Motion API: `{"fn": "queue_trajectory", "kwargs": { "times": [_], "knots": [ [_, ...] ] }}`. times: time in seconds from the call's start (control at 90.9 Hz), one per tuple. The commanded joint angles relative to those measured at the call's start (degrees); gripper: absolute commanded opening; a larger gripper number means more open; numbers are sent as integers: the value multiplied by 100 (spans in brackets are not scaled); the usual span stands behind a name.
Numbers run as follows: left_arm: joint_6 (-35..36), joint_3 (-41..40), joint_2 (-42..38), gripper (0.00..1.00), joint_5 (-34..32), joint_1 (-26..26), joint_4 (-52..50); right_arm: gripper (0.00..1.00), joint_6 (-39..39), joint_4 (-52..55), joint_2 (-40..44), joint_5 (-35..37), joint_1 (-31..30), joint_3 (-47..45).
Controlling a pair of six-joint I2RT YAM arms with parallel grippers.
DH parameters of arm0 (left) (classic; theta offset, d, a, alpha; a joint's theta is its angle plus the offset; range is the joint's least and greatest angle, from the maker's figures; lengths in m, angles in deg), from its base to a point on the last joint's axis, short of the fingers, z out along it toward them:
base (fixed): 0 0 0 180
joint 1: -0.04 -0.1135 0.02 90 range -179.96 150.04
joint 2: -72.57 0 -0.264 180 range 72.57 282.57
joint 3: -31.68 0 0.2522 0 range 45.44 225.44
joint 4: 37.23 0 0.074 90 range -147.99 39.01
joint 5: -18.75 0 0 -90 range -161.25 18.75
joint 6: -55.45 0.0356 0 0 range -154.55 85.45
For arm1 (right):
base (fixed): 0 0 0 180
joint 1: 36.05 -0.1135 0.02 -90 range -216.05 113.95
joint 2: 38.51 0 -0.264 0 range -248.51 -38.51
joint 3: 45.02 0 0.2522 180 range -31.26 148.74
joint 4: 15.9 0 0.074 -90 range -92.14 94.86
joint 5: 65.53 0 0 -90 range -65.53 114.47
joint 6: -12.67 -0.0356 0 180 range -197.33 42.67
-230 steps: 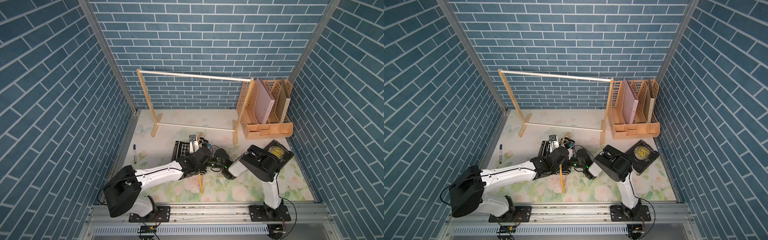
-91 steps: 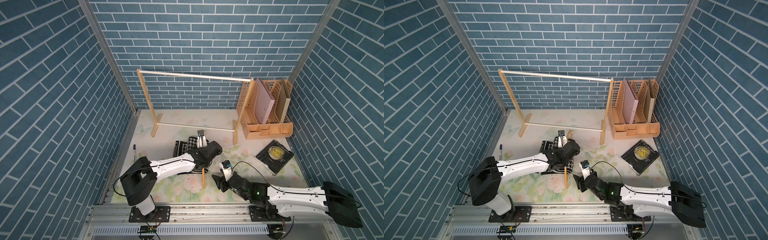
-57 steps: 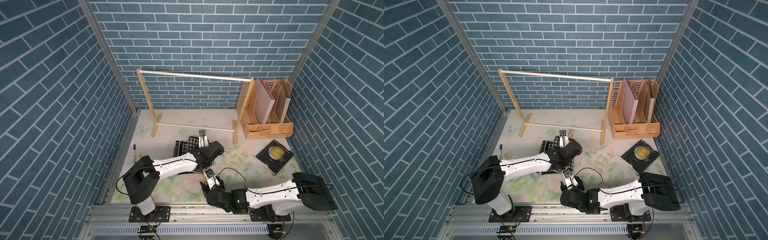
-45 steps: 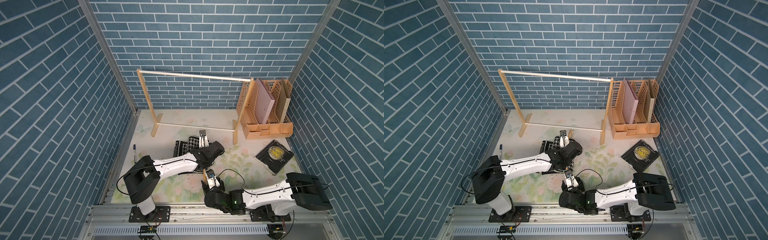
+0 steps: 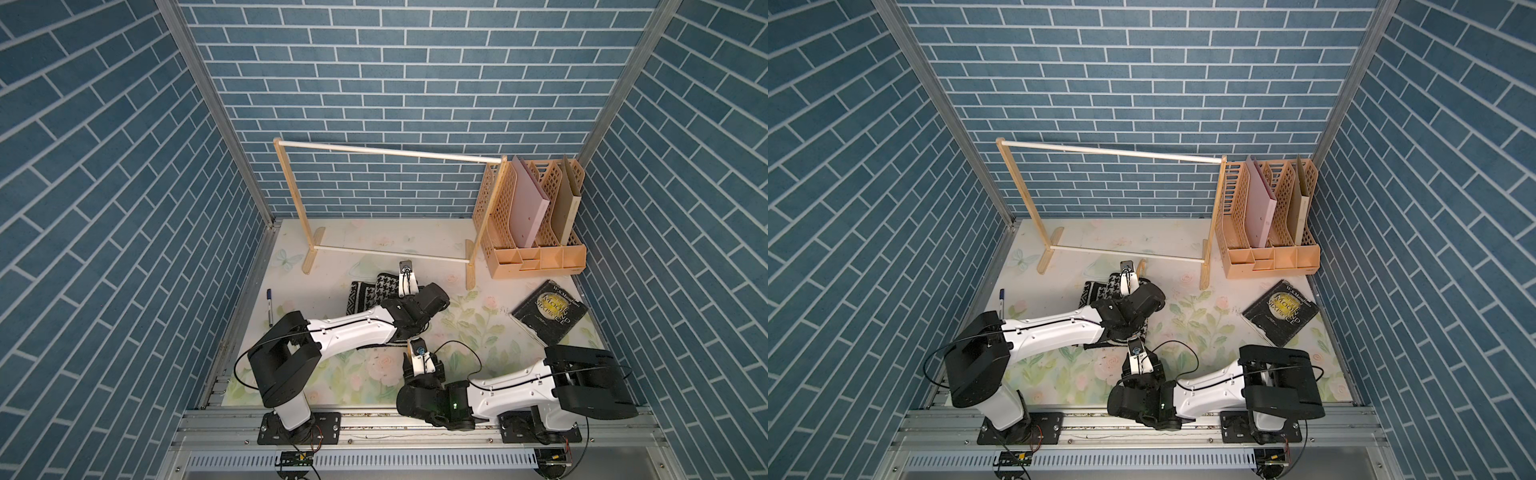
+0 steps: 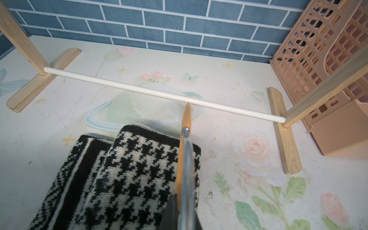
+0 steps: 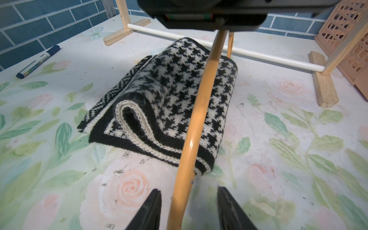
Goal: Hang the scarf on the hanger
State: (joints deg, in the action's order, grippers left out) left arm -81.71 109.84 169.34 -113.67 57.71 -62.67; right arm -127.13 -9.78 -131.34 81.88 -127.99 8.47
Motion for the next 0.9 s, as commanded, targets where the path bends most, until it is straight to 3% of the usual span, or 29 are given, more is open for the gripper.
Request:
{"fn": "queue_trajectory", "kwargs": {
  "times": [0.0, 0.627, 0.891],
  "knots": [
    [-61, -77, 134, 0, 266, 40, -106, 48, -237, 34, -174, 230, 47, 164],
    [-38, -125, 131, 0, 296, 39, 12, 31, -501, 237, -596, -63, 335, 369],
    [-48, -121, 176, 0, 311, 34, 17, 6, -603, 326, -655, -24, 348, 382]
  ]
}}
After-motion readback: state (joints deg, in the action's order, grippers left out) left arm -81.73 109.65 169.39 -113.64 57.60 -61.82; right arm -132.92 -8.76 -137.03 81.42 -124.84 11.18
